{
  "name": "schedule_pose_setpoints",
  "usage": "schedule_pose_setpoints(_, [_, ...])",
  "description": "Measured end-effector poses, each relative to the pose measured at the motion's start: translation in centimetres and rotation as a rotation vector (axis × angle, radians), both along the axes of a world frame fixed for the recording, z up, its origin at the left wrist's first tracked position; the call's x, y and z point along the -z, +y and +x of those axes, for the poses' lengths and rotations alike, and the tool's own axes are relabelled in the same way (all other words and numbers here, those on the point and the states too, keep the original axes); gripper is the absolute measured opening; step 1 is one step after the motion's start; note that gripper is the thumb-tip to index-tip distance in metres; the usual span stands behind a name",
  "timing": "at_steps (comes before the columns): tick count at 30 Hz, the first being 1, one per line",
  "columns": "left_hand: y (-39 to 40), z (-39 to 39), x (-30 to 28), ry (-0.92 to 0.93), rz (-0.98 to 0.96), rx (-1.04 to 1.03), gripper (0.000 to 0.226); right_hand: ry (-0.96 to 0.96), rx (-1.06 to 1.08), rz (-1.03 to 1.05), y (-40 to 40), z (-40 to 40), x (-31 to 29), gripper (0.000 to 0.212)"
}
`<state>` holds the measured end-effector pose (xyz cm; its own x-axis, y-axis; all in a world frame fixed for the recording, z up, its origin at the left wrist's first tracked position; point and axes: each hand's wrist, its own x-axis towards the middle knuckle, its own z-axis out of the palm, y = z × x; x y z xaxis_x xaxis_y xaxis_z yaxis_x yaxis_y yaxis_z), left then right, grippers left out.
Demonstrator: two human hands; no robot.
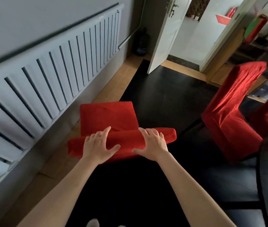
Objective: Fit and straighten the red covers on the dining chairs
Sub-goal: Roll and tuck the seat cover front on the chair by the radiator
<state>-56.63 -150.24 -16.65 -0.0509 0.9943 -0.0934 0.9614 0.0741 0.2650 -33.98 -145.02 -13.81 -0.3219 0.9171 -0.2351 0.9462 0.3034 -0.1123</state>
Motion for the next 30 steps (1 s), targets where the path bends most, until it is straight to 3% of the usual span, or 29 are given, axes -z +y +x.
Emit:
schedule_pose_setpoints(3, [0.3, 0.5, 1.3, 0.106, -0.162, 0.045, 0.096, -0.08, -0.011, -0.105, 2.3, 1.2, 1.1, 0.102])
schedule_pose_setpoints(8, [2.1, 1.6, 1.4, 0.158, -0.217, 0.001, 0.101, -0.113, -0.058, -0.182, 5.1, 1.8, 2.4, 0.107])
schedule_pose_setpoints(20, [2.7, 1.7, 1.6, 0.165, -0.155, -0.028, 0.103, -0.126, -0.173, -0.116, 5.4, 2.5, 3.3, 0.094])
schedule_pose_setpoints(30, [1.1, 1.4, 1.7, 0.169, -0.069, 0.033, 0.102, -0.076, -0.106, -0.06, 2.0, 3.1, 4.0, 0.089])
